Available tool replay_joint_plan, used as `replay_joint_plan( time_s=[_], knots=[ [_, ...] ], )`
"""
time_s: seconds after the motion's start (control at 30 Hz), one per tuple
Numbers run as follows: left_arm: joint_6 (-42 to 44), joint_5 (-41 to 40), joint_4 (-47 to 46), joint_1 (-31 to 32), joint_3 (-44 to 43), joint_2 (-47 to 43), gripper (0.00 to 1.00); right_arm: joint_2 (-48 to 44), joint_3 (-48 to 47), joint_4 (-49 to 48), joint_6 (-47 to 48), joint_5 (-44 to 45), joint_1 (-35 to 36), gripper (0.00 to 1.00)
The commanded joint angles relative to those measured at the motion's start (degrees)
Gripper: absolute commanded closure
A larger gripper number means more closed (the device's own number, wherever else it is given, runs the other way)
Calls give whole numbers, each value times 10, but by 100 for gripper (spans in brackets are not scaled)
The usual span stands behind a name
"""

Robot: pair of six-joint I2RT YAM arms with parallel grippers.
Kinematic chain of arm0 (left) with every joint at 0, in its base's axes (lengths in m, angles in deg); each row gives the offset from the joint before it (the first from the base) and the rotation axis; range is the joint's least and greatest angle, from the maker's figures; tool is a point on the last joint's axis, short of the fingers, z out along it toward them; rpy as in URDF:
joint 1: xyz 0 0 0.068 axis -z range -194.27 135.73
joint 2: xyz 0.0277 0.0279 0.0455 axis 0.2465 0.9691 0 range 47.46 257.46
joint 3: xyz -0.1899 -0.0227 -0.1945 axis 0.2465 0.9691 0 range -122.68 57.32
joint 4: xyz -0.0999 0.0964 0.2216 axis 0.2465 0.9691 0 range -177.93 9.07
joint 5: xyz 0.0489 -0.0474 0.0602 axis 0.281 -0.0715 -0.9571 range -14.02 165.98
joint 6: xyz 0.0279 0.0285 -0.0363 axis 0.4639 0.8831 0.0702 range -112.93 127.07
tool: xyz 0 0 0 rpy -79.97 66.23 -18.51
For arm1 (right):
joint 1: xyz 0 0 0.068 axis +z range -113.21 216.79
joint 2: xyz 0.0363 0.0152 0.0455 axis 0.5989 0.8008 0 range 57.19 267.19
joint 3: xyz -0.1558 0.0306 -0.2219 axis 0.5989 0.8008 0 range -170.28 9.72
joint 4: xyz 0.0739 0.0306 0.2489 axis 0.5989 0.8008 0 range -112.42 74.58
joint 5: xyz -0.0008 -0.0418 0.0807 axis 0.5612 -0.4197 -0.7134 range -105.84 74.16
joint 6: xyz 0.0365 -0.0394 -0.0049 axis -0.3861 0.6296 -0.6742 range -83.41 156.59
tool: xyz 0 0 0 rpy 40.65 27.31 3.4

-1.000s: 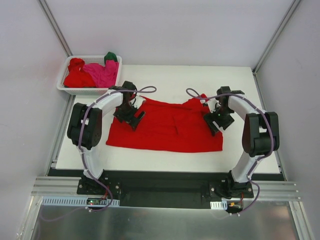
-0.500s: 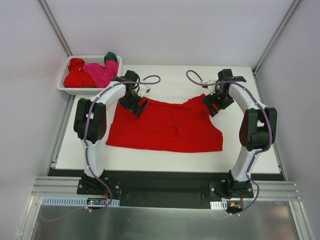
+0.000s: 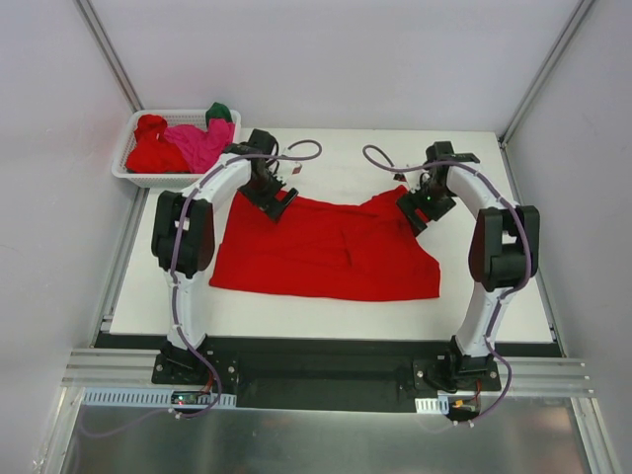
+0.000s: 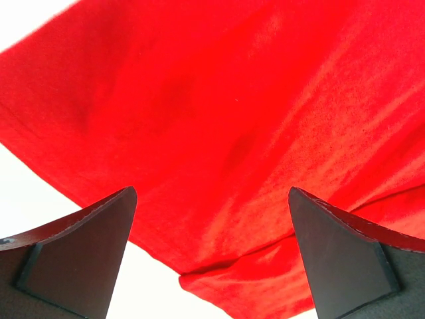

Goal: Fold and stack the t-shirts

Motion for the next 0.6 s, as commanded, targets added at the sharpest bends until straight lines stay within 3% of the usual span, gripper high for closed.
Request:
replay_joint_plan(
  time_s=[0.0, 0.1, 0.33, 0.57],
  knots=[
    [16, 5, 7, 5, -20, -3, 1, -8, 17, -55, 21, 17, 7, 9],
    [37, -6, 7, 9, -13, -6, 1, -5, 31, -98, 42, 44, 18, 0],
    [164, -91, 4, 23, -26, 20, 1, 49, -20, -105, 115, 75, 23, 0],
    [279, -151, -1, 23, -92, 70, 1, 73, -65, -127, 188, 102, 28, 0]
  ],
)
